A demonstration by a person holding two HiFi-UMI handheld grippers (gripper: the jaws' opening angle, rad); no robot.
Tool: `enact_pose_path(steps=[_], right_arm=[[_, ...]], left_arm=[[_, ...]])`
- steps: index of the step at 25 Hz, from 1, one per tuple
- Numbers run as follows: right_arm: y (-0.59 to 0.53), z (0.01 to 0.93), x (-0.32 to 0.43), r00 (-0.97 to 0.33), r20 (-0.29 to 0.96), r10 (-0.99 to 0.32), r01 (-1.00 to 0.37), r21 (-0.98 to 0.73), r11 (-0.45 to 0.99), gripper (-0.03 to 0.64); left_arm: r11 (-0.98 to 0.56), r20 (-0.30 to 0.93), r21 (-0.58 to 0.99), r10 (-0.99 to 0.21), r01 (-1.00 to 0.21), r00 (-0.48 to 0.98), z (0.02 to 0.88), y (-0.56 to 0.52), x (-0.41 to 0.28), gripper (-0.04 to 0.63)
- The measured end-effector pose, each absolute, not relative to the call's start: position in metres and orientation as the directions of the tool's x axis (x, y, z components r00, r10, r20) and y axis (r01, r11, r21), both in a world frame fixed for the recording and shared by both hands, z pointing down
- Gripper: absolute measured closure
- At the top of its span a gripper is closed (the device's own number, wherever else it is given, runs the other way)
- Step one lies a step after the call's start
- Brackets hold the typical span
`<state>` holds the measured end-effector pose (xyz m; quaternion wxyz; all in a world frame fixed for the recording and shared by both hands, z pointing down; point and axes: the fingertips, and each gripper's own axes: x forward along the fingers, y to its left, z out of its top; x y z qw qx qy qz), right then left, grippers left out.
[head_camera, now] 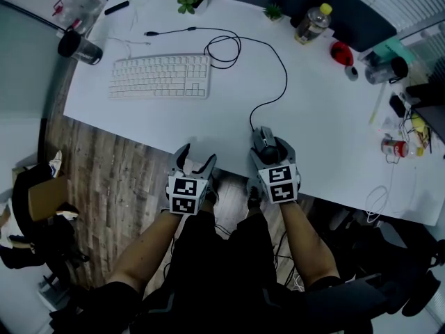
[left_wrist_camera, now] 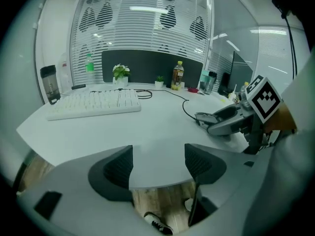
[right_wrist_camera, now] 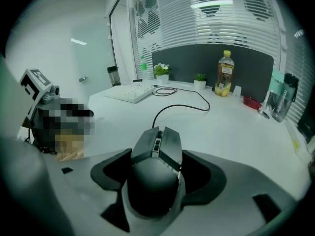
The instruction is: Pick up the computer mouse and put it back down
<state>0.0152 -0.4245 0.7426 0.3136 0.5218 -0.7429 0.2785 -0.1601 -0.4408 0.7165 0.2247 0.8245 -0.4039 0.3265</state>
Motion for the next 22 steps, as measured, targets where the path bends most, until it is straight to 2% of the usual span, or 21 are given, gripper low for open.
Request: enact_pose_path(steps=[10,22], right_arm=[[-0.424,0.729,0.020,-0.263,0.749,-0.608,-0.961,-0.146,0.236,0.324],[-0.435,0.593,0.034,-0.309,0.632,-0.710,-0.951,-0.190,0.245,0.324]], left_arm=[[-0.564,0.684,0.109,-0.556,-0.819,0.473,0.698,-0.446,-0.161,0.252],[-0.578,0.531,0.102,-0.656,-0.809,0.536,0.596,-0.462,-0.148,0.252]])
